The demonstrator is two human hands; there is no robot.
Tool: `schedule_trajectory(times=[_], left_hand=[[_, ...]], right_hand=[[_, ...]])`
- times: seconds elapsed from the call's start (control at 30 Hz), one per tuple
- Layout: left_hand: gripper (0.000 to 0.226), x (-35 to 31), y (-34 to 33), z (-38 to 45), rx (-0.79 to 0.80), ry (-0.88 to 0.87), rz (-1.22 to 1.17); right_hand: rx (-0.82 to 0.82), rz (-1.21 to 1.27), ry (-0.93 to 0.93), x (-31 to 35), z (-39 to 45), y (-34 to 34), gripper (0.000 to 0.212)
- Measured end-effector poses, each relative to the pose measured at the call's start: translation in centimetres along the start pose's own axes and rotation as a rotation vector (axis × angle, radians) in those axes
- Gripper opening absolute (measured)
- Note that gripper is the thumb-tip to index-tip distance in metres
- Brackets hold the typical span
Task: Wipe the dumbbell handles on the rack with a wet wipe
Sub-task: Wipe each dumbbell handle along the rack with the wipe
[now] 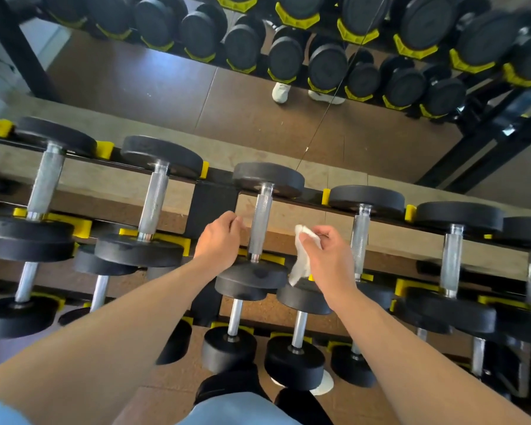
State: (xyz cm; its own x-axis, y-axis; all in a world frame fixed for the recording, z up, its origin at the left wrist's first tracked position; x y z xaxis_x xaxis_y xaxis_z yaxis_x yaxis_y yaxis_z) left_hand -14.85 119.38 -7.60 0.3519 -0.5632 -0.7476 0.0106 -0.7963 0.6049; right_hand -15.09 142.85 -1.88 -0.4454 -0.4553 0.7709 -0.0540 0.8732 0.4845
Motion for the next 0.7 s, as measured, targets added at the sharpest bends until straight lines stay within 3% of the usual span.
schedule_trajectory(times=[0.17,0.3,0.5,0.6,0.7], left_hand=[[0.014,-0.1,0.9,-0.5,-0.115,0.058,0.008],[0.013,-2.1,0.4,-0.4,0.007,-0.097,0.106],[0.021,-7.6,-2.7,0.2,0.078,-0.722,0.800],[0.027,-8.4,-3.7,0.8,0.123,-0.772,1.033],[0.019,-8.8,-3.8,0.9,0.136,-0.686,1.128]], right_hand=[[-0.087,0.201,-0.176,-1.0,0.9,0.0,0.015],[-0.043,0.266,-0.235,-1.1,0.9,-0.7,0.017],[-0.049,0.198,-0.168,-0.9,0.6,-1.3,0.010],[-0.041,0.174,-0.148,-0.9,0.6,-1.2,0.014],[-0.037,0.172,-0.137,-1.0,0.6,-0.8,0.014]])
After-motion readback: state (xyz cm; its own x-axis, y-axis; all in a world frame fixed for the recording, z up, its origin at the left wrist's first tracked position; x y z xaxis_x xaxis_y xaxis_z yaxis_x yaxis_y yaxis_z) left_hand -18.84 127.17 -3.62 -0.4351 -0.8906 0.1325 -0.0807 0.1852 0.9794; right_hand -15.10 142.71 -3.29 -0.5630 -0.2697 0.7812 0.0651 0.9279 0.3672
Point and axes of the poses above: each hand's wrist, its own z-axis towards the middle knuckle, its own y-axis out of the back of the hand, x = y × z, the point moved 7 cm from there along z, towards the middle knuckle, and after that the axes turned 6 degrees about -y, right-handed, at the moved point
